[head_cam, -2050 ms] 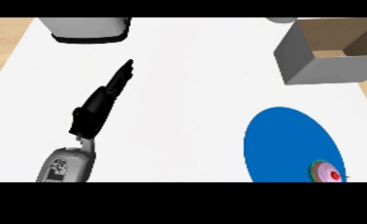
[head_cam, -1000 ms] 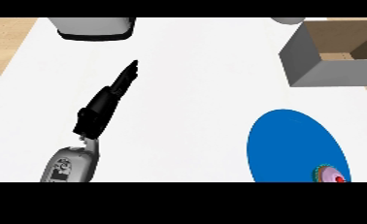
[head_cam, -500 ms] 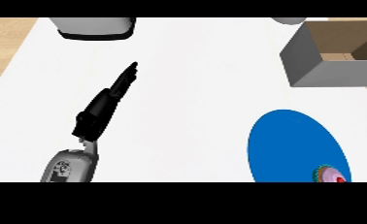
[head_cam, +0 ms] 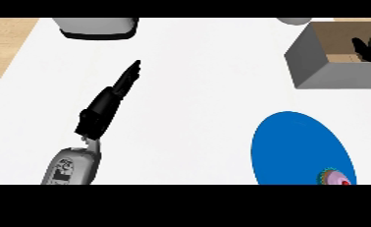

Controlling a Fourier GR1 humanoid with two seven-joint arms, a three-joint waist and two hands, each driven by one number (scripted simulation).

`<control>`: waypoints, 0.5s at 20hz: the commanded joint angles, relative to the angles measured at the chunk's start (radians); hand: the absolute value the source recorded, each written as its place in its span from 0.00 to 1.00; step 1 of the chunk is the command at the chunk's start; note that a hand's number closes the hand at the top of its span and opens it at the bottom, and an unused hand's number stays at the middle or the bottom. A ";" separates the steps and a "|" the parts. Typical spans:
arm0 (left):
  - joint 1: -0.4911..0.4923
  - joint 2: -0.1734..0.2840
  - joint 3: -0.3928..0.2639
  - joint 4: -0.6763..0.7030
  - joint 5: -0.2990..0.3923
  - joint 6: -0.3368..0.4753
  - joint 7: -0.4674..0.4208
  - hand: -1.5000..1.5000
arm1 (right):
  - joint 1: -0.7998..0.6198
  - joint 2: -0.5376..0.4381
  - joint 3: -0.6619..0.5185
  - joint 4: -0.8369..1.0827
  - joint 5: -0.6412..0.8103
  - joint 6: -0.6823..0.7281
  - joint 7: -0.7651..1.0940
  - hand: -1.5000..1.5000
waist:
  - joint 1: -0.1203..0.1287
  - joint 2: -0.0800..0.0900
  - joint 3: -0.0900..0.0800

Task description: Pick the squash from the plate and place it in the cardboard box

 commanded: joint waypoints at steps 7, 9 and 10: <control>0.008 -0.010 -0.016 -0.005 -0.008 -0.004 -0.016 0.50 | -0.101 0.049 -0.053 0.421 -0.019 -0.031 -0.087 0.00 | 0.020 0.008 0.002; -0.033 -0.020 0.000 0.070 -0.015 0.012 -0.030 0.50 | -0.164 0.020 -0.083 0.465 -0.050 0.007 -0.117 0.00 | 0.016 0.011 0.002; -0.017 -0.016 -0.013 -0.008 -0.004 -0.003 0.037 0.50 | -0.120 0.049 -0.116 0.469 -0.080 -0.046 -0.159 0.00 | 0.020 0.009 0.003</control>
